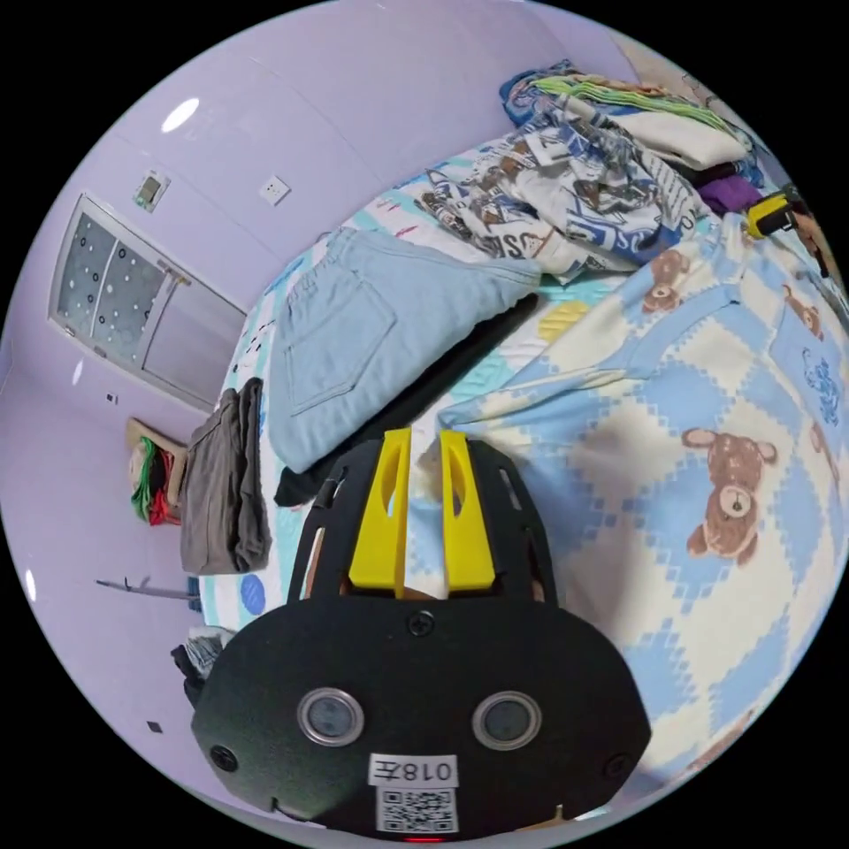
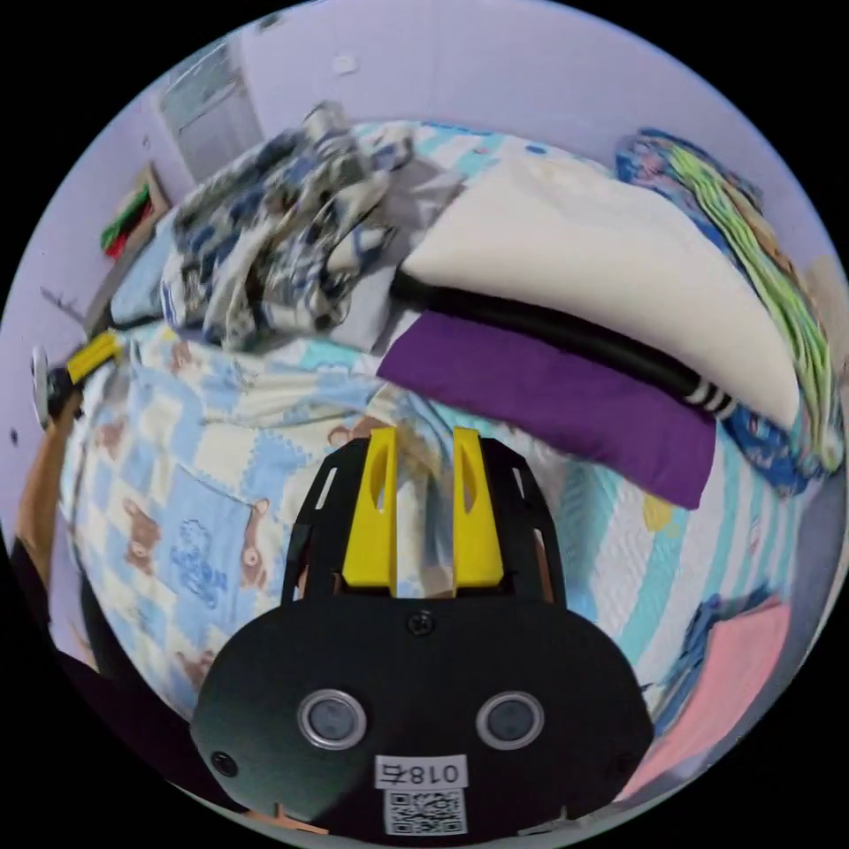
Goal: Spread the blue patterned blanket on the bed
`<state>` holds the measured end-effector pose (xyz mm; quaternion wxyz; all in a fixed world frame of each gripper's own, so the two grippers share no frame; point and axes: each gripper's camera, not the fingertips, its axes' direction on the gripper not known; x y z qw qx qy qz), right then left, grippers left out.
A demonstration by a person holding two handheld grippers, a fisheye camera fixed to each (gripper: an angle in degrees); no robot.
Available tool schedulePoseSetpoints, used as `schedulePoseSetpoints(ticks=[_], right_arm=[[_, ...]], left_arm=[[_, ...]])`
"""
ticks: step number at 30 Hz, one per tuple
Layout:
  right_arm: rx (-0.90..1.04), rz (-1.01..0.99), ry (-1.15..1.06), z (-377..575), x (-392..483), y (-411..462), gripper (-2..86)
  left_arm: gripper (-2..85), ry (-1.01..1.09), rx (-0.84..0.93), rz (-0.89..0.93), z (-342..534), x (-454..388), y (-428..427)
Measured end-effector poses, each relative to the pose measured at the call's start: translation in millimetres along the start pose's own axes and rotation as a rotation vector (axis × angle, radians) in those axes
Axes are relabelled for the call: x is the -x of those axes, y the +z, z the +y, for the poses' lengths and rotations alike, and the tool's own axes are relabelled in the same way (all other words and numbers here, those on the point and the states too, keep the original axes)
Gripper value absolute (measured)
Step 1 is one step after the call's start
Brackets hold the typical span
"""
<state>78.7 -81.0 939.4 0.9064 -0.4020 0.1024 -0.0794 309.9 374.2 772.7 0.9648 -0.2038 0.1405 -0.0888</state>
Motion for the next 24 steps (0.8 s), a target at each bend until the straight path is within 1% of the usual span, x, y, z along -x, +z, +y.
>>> schedulePoseSetpoints(ticks=[2, 3, 4, 5, 6, 7, 8, 9, 10, 11, 13, 15, 17, 19, 20, 21, 22, 23, 24], right_arm=[[-0.12, -0.161, 0.2, -12, -53, -30, 8.9], [-0.148, -0.198, 0.199, -14, -58, -36, 8.5], [-0.173, -0.232, 0.131, -20, -56, -45, 7.4], [-0.15, -0.237, 0.017, -29, -42, -47, 6.7], [-0.129, -0.243, -0.045, -33, -33, -46, 6.6], [-0.09, -0.267, -0.145, -41, -16, -42, 6.6], [-0.061, -0.297, -0.212, -48, -2, -37, 6.7], [-0.048, -0.32, -0.243, -52, 4, -34, 6.7], [-0.004, -0.373, -0.297, -62, 13, -27, 6.7], [0.064, -0.406, -0.336, -74, 19, -17, 6.7], [0.143, -0.404, -0.373, -91, 22, -3, 6.6], [0.21, -0.401, -0.373, -110, 16, 8, 6.4], [0.29, -0.438, -0.347, -136, 0, 19, 5.5], [0.295, -0.437, -0.313, -155, -16, 18, 5.2], [0.195, -0.412, -0.247, -166, -32, 6, 4.8], [0.105, -0.402, -0.198, -169, -43, -4, 4.6], [-0.086, -0.438, -0.081, -170, -69, -26, 3.5], [-0.244, -0.521, 0.078, -165, -100, -42, 2.7], [-0.307, -0.563, 0.144, -160, -114, -46, 2.5]], left_arm=[[6.2, -0.117, -0.003, 0.076, -1, 32, 3], [6.0, -0.205, -0.038, 0.133, 2, 54, 1], [4.1, -0.254, -0.107, 0.194, 7, 67, -5], [3.1, -0.25, -0.147, 0.218, 8, 69, -9], [1.3, -0.192, -0.213, 0.258, 7, 61, -15], [0.1, -0.081, -0.235, 0.313, 0, 44, -16], [-0.2, -0.02, -0.229, 0.349, -5, 33, -14], [-0.6, 0.11, -0.201, 0.437, -16, 9, -6], [-0.8, 0.213, -0.165, 0.483, -26, -15, 3], [-0.8, 0.251, -0.143, 0.487, -31, -26, 9], [-0.9, 0.343, -0.06, 0.515, -50, -55, 36], [-1.0, 0.335, -0.008, 0.578, -65, -58, 59], [-1.0, 0.281, 0.062, 0.65, -80, -53, 85], [-1.0, 0.167, 0.104, 0.726, -93, -35, 112], [-1.0, 0.11, 0.094, 0.728, -95, -27, 116], [-1.0, -0.039, 0.031, 0.734, -94, -4, 118], [-1.0, -0.22, -0.078, 0.771, -84, 23, 117], [-1.0, -0.313, -0.134, 0.81, -76, 36, 117], [-1.0, -0.493, -0.249, 0.891, -55, 60, 119]])
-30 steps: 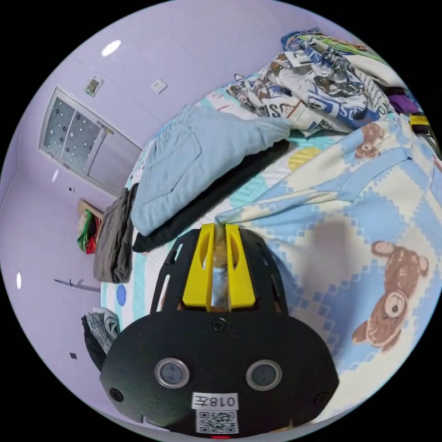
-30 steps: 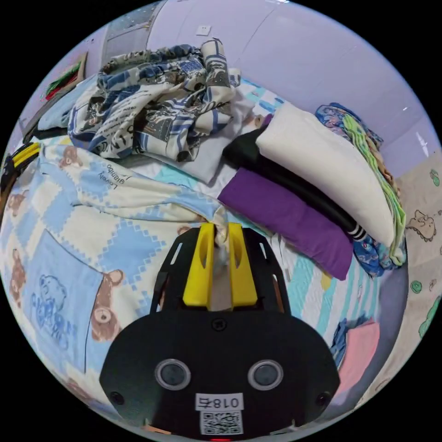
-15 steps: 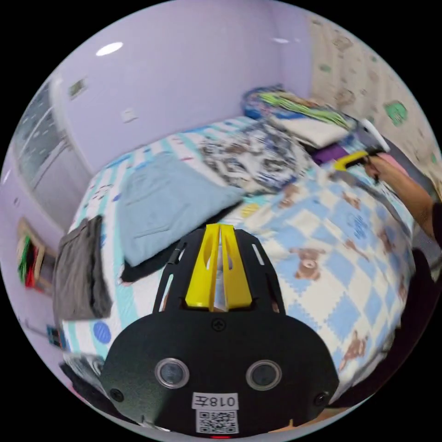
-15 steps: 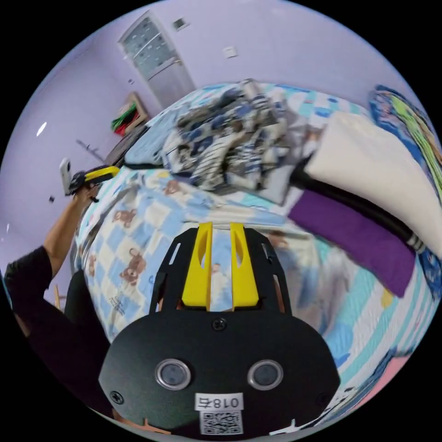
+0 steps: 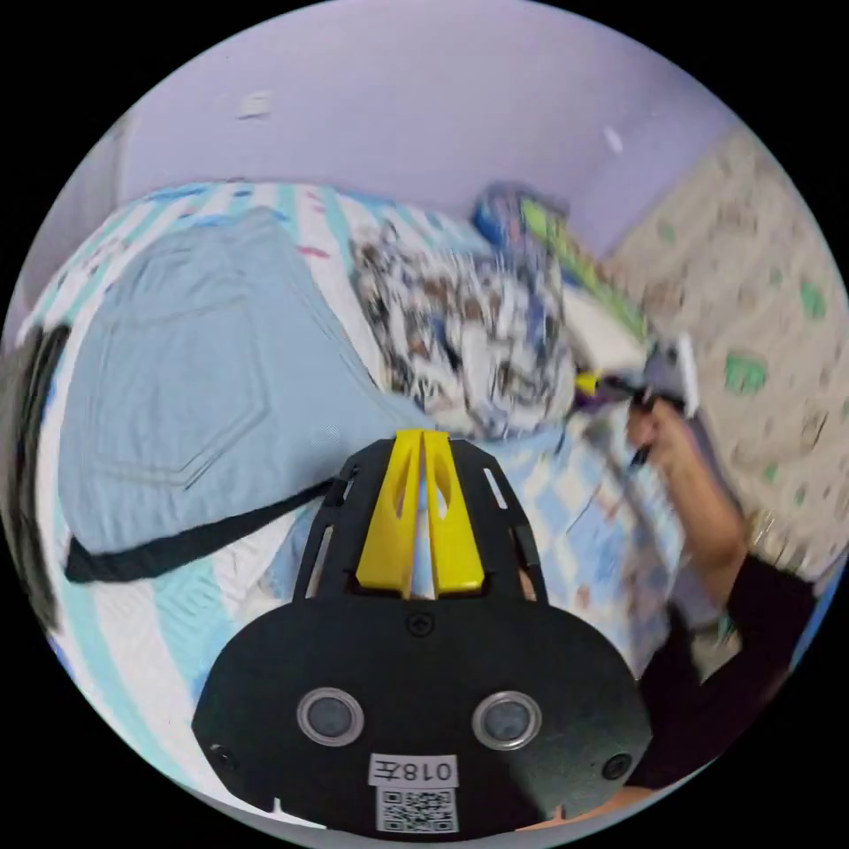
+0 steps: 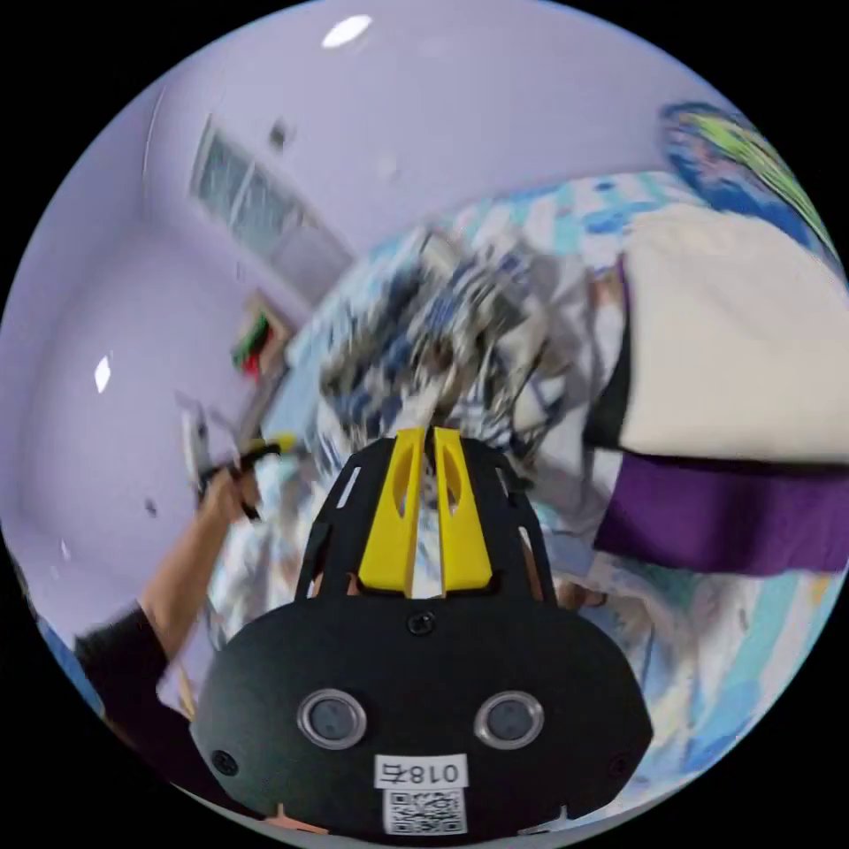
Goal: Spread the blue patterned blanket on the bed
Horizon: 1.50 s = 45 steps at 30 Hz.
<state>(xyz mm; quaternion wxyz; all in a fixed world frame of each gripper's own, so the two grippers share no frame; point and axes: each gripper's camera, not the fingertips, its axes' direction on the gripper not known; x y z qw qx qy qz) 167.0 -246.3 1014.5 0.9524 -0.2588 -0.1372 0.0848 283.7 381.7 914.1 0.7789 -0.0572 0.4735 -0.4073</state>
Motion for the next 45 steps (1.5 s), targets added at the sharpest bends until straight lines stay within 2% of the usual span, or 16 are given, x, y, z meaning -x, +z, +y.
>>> schedulePoseSetpoints(ticks=[1, 3, 6, 7, 8, 11, 12, 14, 16, 17, 20, 24, 29, 32, 37, 45], right_arm=[[-0.079, -0.047, 0.049, 2, -14, -16, 2.1], [-0.062, -0.028, 0.038, 7, -23, -26, 1.8], [0.174, -0.119, -0.173, 25, -11, -13, 1.8], [0.325, -0.161, -0.244, 36, -3, 1, 2.2], [0.492, -0.129, -0.285, 48, 2, 19, 2.7], [0.629, 0.066, -0.347, 65, 4, 49, 3.6], [0.601, 0.091, -0.34, 63, 2, 50, 3.7], [0.269, 0.292, -0.232, 52, -10, 22, 3.1], [0.003, 0.325, -0.092, 57, -23, -18, 2.7], [-0.078, 0.267, -0.032, 66, -30, -41, 3.0], [-0.084, 0.154, -0.064, 113, -27, -90, 5.2], [-0.005, 0.144, -0.139, 217, -18, -153, 7.3], [0.072, 0.112, 0.012, 391, -36, -230, 8.5], [0.056, 0.116, 0.12, 457, -52, -259, 8.6], [0.018, 0.102, 0.222, 522, -70, -282, 8.8], [-0.032, 0.112, 0.199, 572, -59, -301, 8.2]], left_arm=[[-1.0, -0.088, -0.127, 0.07, 12, 17, -20], [-1.0, -0.107, -0.188, 0.086, 30, 26, -39], [-1.0, 0.025, -0.071, 0.048, 57, 8, -53], [-1.0, 0.09, -0.022, 0.055, 73, -7, -61], [-1.0, 0.121, -0.003, 0.059, 83, -14, -66], [-1.0, 0.245, 0.079, 0.044, 147, -58, -98], [-1.0, 0.281, 0.104, 0.01, 177, -76, -113], [-1.0, 0.314, 0.137, -0.062, 224, -104, -139], [-1.0, 0.328, 0.163, -0.165, 283, -140, -178], [-1.0, 0.326, 0.175, -0.183, 298, -148, -189], [-1.0, 0.285, 0.218, -0.224, 363, -181, -233], [-0.9, 0.175, 0.249, -0.196, 434, -208, -274], [-0.7, 0.034, 0.216, -0.203, 481, -223, -301], [-0.1, 0.013, 0.209, -0.23, 495, -242, -305], [3.8, 0.001, 0.371, -0.225, 517, -263, -251], [8.8, -0.016, 0.668, -0.329, 555, -276, -164]])
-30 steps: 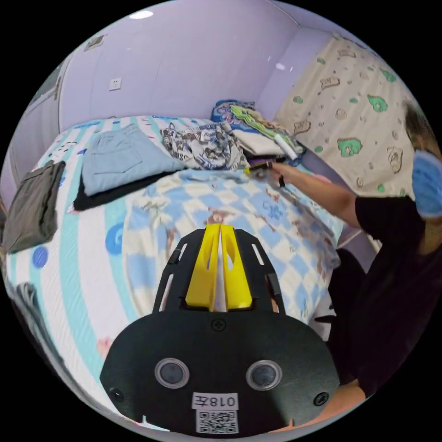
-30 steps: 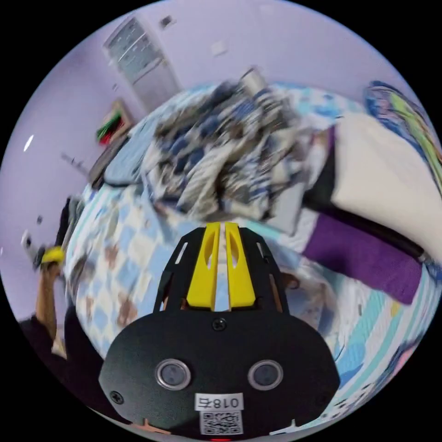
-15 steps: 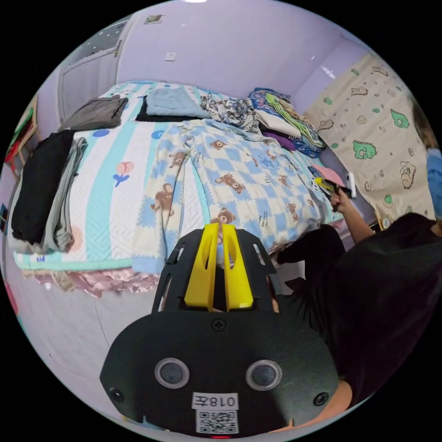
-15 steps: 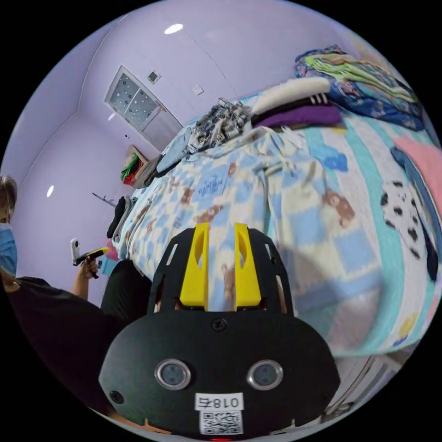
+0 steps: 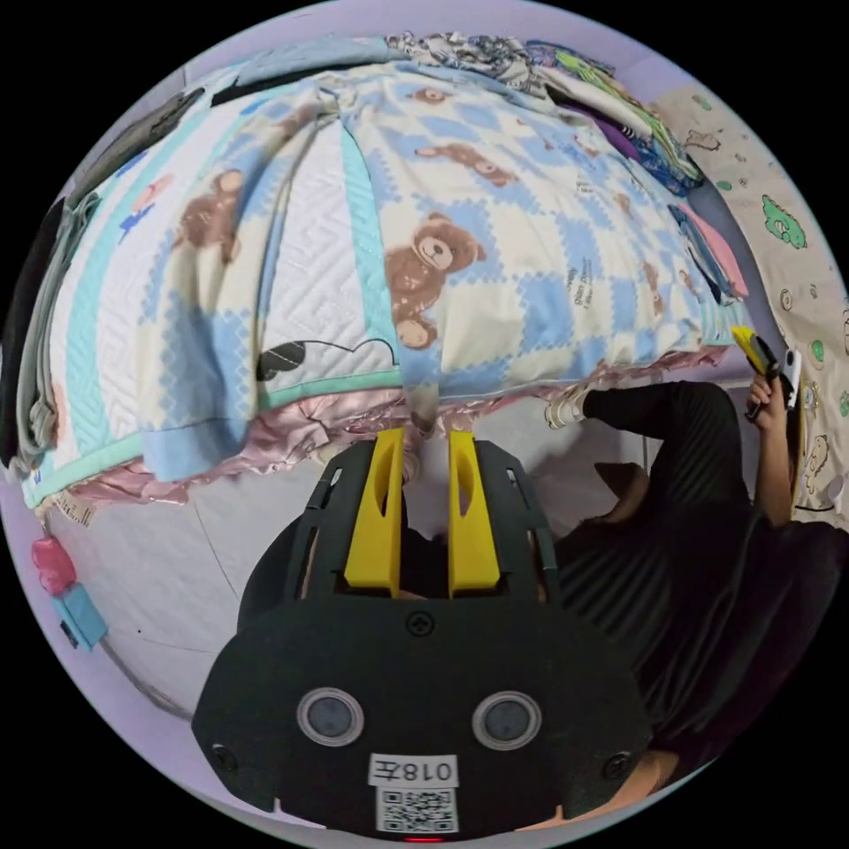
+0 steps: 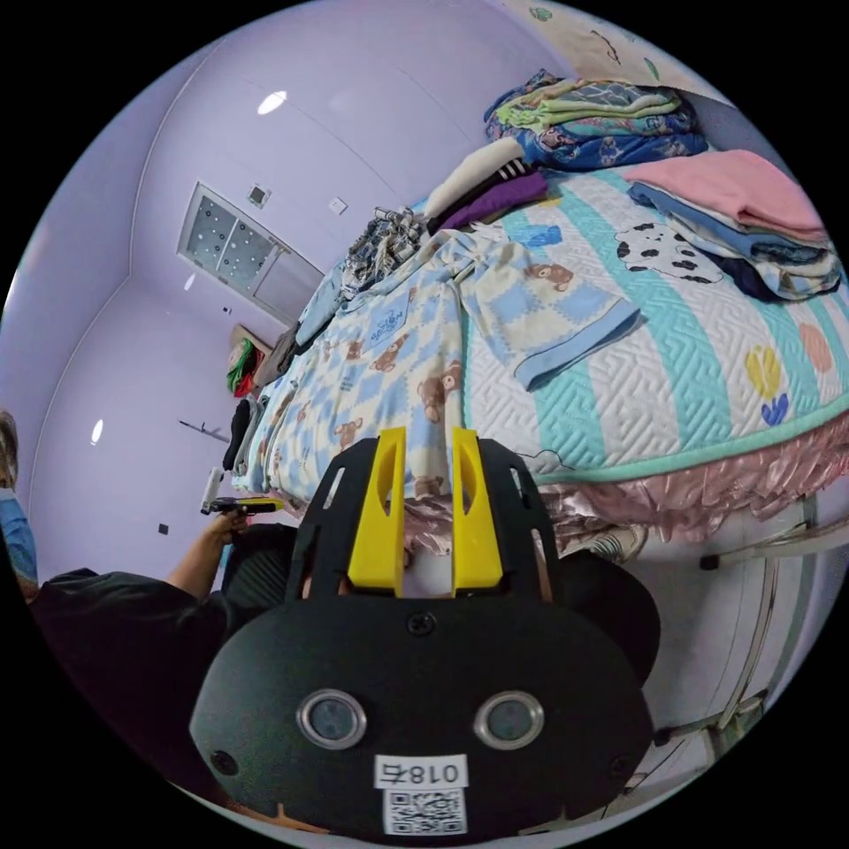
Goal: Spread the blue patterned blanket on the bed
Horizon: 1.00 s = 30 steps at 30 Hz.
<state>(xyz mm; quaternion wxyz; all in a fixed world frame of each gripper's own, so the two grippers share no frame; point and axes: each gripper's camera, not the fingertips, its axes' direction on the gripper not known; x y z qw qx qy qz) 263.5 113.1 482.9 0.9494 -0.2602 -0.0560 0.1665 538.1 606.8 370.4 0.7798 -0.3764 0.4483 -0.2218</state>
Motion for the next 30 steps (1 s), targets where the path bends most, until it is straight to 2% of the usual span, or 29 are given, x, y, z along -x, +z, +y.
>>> schedulePoseSetpoints(ticks=[8, 11, 12, 13, 17, 20, 22, 30], right_arm=[[-0.027, 0.026, 0.004, 33, -8, -12, 7.8], [0.027, 0.069, -0.004, 38, -11, -1, 8.3], [0.048, 0.078, -0.007, 38, -12, 3, 8.6], [0.097, 0.105, -0.012, 38, -13, 12, 9.0], [0.271, 0.245, -0.067, 34, -19, 53, 10.4], [0.354, 0.249, -0.075, 28, -32, 82, 10.9], [0.378, 0.223, -0.074, 23, -39, 96, 11.0], [0.419, 0.271, -0.053, 19, -57, 141, 10.3]], left_arm=[[10.7, -0.069, 0.022, -0.061, -16, -16, 35], [8.6, -0.126, 0.008, -0.064, -12, -18, 44], [5.6, -0.148, 0.018, -0.058, -10, -18, 47], [1.1, -0.162, 0.034, -0.045, -8, -19, 48], [-0.6, -0.162, 0.045, 0.039, 4, -19, 36], [-0.8, -0.148, 0.018, 0.125, 21, -17, 13], [-0.9, -0.136, -0.038, 0.2, 38, -14, -13], [-0.9, -0.145, -0.108, 0.245, 74, -6, -55]])
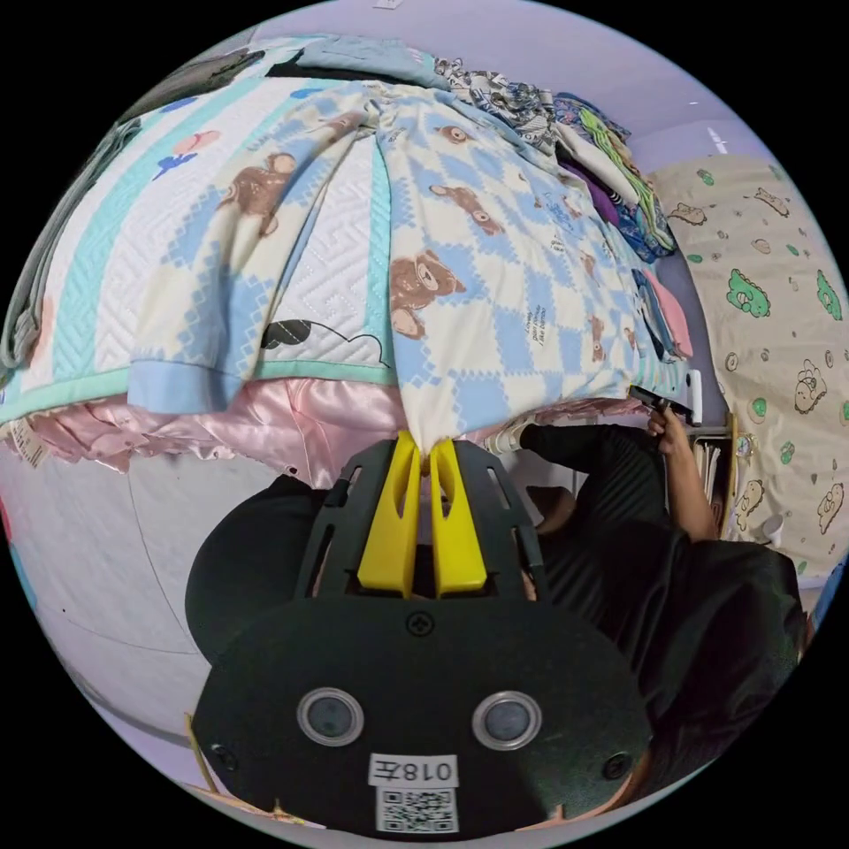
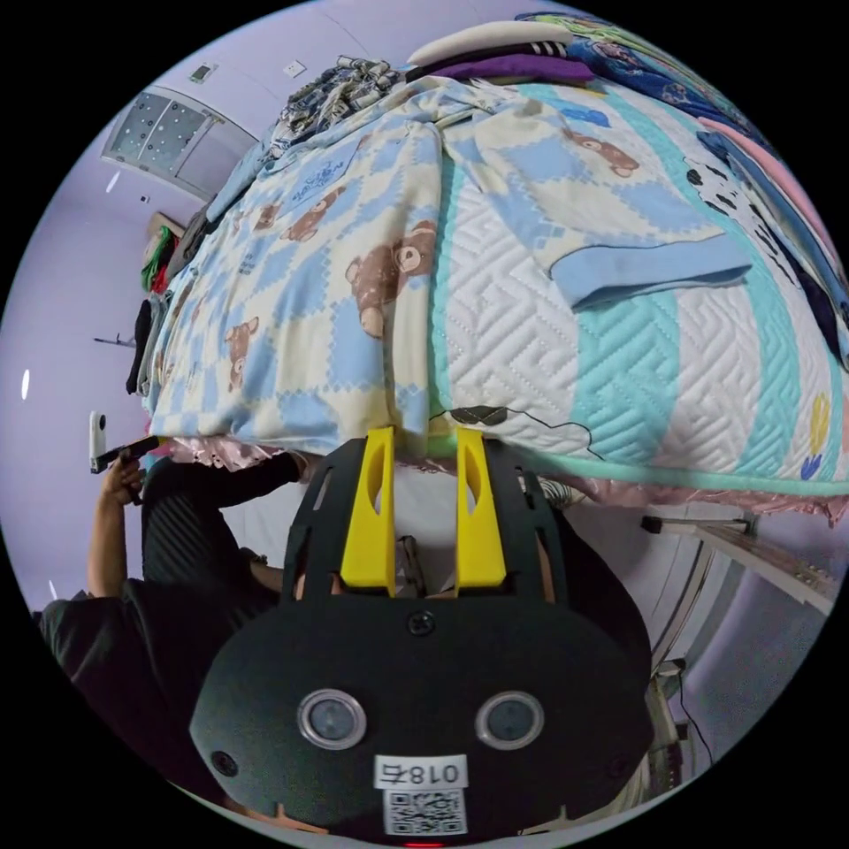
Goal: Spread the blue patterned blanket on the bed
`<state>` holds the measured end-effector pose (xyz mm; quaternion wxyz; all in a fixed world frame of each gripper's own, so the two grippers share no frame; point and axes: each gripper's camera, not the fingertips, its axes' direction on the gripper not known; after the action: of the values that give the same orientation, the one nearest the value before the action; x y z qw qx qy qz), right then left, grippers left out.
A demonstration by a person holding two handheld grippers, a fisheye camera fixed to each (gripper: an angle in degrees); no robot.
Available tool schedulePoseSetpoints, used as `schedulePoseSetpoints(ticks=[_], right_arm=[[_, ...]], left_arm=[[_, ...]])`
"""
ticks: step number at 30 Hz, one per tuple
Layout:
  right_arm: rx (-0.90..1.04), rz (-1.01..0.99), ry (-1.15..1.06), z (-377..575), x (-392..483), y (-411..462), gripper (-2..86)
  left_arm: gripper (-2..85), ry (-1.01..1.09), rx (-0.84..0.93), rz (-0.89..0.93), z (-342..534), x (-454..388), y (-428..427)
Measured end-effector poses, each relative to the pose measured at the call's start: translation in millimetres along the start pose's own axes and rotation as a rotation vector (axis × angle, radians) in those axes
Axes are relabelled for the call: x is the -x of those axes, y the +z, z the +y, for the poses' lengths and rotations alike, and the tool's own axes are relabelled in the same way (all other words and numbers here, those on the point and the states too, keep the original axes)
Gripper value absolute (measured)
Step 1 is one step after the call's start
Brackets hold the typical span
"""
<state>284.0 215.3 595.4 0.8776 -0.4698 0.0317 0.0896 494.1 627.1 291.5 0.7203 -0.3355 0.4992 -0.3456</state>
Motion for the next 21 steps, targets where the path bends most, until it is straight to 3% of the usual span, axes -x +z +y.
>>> schedulePoseSetpoints(ticks=[3, 5, 9, 17, 21], right_arm=[[0.0, 0.024, 0.0, 5, -2, 1, 8.2], [-0.002, 0.026, -0.05, 13, 1, 0, 1.5], [-0.017, 0.047, -0.074, 24, -3, -4, -0.3], [-0.219, -0.252, -0.1, 61, -43, -83, -0.9], [-0.284, -0.281, -0.1, 79, -58, -111, -0.9]], left_arm=[[-0.9, -0.031, -0.014, 0.024, 5, 6, 0], [-0.9, -0.038, -0.005, 0.022, 6, 8, 1], [-0.9, -0.048, -0.001, 0.022, 7, 12, -5], [-0.9, 0.006, 0.04, 0.073, 4, 16, -23], [-0.9, 0.068, 0.038, 0.094, 2, 13, -34]])
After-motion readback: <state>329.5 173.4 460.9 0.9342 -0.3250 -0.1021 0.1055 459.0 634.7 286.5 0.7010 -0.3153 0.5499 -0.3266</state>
